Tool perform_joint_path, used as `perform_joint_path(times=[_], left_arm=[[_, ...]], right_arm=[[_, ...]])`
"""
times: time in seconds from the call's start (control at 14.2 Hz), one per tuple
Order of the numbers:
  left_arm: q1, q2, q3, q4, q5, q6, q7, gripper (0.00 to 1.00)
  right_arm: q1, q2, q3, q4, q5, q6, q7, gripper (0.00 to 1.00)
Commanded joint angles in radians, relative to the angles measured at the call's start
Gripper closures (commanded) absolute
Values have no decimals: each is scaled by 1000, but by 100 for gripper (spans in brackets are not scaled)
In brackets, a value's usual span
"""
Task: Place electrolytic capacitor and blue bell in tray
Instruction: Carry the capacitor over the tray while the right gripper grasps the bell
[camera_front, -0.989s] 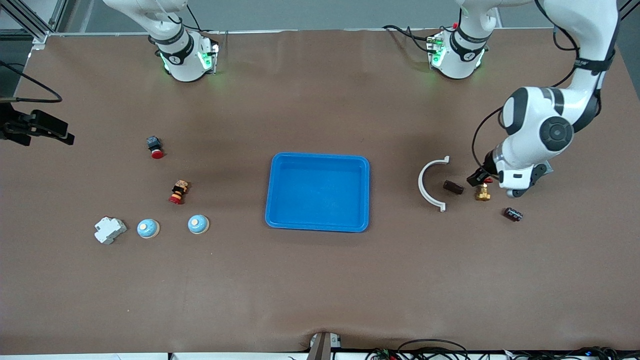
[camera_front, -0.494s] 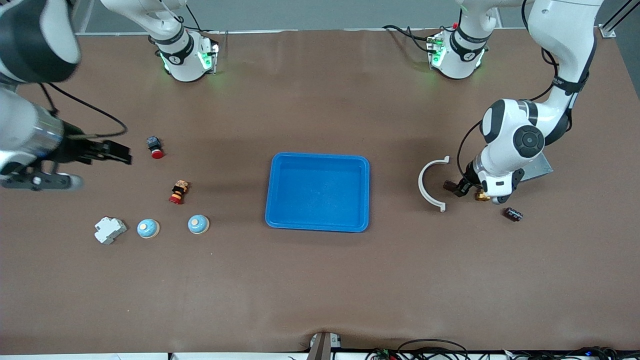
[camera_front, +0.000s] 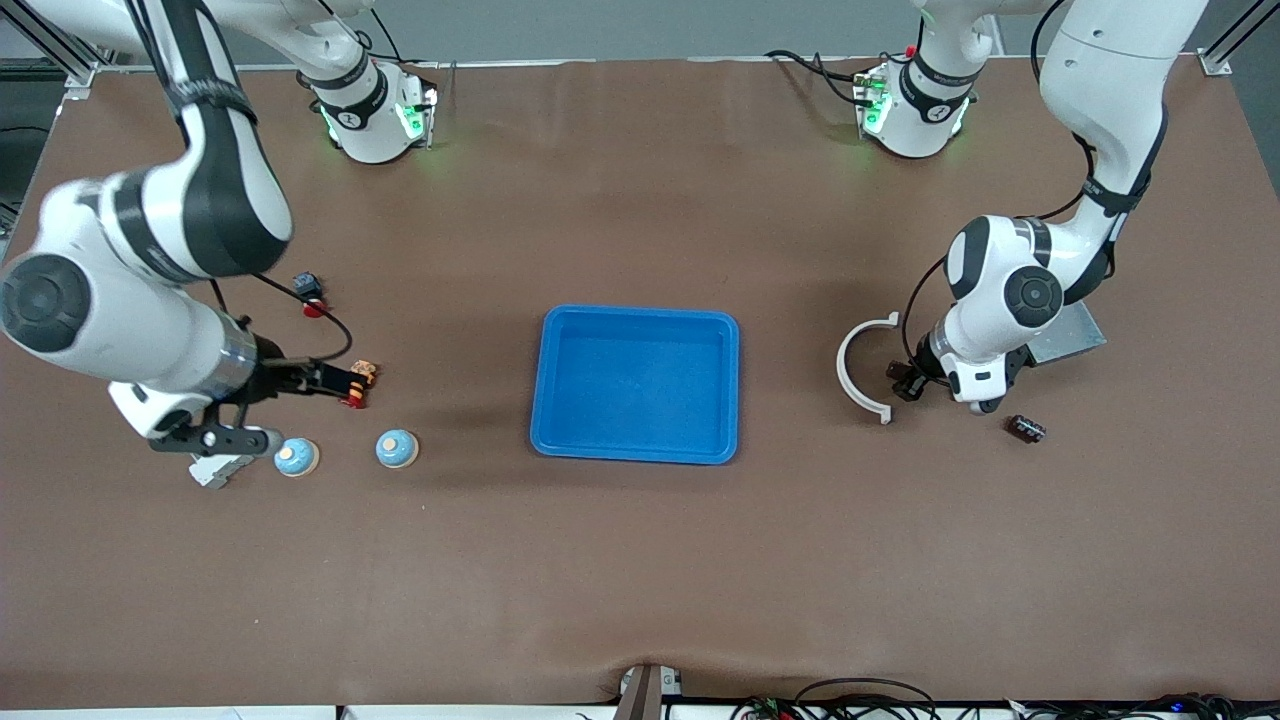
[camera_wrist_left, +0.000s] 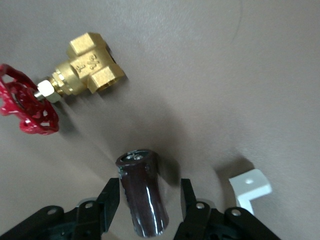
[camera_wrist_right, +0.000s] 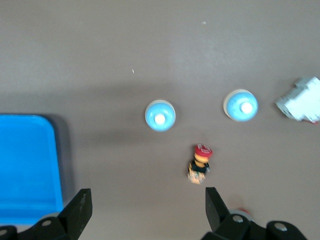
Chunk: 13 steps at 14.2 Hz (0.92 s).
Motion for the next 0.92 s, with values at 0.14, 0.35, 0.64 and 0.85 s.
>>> perform_joint_path(times=[0.14, 0.35, 0.64, 0.85], left_arm=[[-2, -3, 1, 9, 8, 4, 11, 100], [0, -32, -5, 77, 52, -136, 39, 100], [-2, -64, -71, 198, 42, -334, -28, 100], [-6, -60, -141, 287, 41, -413, -170, 100]], right_arm=[[20, 120, -5, -11, 9, 136, 4, 0], [26, 182, -5, -14, 9, 207, -2, 0], [23, 190, -5, -146, 6, 380, -80, 0], [0, 192, -5, -169, 6, 406, -163, 0]])
